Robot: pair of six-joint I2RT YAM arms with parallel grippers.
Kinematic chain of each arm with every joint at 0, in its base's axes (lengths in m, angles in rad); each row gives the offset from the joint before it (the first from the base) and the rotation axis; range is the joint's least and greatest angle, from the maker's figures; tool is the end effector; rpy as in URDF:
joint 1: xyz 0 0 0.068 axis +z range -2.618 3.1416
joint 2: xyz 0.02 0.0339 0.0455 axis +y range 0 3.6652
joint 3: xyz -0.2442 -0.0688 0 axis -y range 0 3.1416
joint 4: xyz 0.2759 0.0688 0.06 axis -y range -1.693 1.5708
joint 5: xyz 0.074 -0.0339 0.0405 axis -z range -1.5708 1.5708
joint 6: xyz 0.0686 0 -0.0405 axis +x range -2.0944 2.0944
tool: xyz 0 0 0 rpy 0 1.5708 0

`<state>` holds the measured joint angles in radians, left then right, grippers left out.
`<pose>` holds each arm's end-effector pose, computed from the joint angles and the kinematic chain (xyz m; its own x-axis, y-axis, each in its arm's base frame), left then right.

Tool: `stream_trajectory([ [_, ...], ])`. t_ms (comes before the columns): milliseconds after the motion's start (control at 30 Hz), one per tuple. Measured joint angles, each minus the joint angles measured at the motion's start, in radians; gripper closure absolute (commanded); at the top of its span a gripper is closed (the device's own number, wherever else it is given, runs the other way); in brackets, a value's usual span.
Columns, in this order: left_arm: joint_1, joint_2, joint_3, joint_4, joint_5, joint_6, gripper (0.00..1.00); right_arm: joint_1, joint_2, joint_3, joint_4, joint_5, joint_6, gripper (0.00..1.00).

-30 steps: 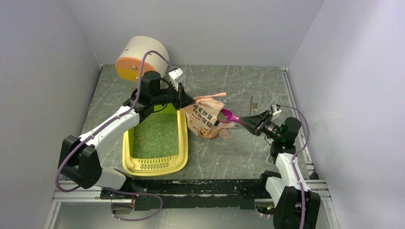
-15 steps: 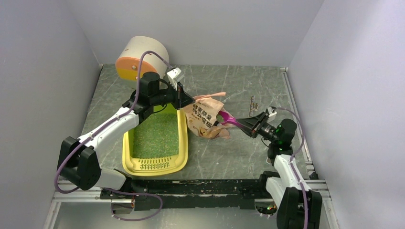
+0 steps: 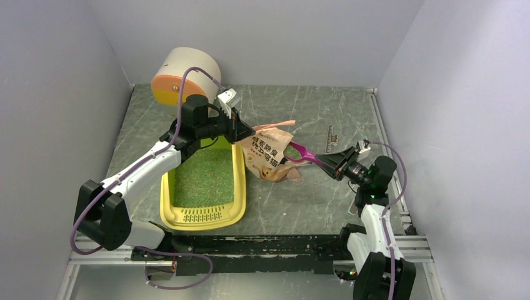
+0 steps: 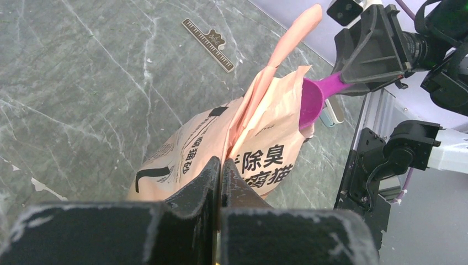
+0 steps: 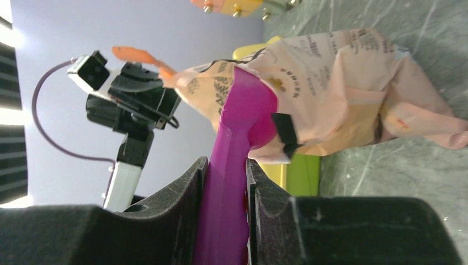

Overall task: Fill the litter box with clean litter
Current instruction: 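Scoop the cat litter from the cat litter bag.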

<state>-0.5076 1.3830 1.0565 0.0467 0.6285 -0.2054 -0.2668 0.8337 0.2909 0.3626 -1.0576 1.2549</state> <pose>0.3120 -0.2197 0.2860 -0.4172 0.0433 -0.9078 0.8191 0.4505 -0.3550 0.2367 -0.0027 0.1839 -0.7165 0.6796 -0.1572 -0.0523 0.1724 0.9836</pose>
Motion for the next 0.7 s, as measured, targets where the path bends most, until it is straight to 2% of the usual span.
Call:
stream_trajectory([
  [233,0.000,-0.003,-0.011,0.009,0.002,-0.011,0.95,0.013,-0.030,-0.013,-0.011,-0.001,0.013,1.00],
  [300,0.000,-0.003,-0.011,0.010,0.003,-0.016,0.95,0.056,-0.043,-0.032,0.024,0.024,0.049,1.00],
  [367,0.000,-0.003,-0.013,0.010,0.006,-0.020,0.95,0.087,-0.049,-0.010,-0.019,0.032,0.019,1.00],
  [433,0.000,-0.003,-0.013,0.012,0.007,-0.023,0.95,0.077,-0.051,0.018,-0.060,0.044,-0.008,1.00],
  [567,0.000,-0.003,-0.013,0.013,0.008,-0.024,0.95,0.061,-0.052,0.002,0.016,0.024,0.042,1.00],
  [700,0.000,-0.003,-0.013,0.013,0.007,-0.023,0.95,0.024,-0.055,0.011,-0.062,0.019,-0.002,1.00],
])
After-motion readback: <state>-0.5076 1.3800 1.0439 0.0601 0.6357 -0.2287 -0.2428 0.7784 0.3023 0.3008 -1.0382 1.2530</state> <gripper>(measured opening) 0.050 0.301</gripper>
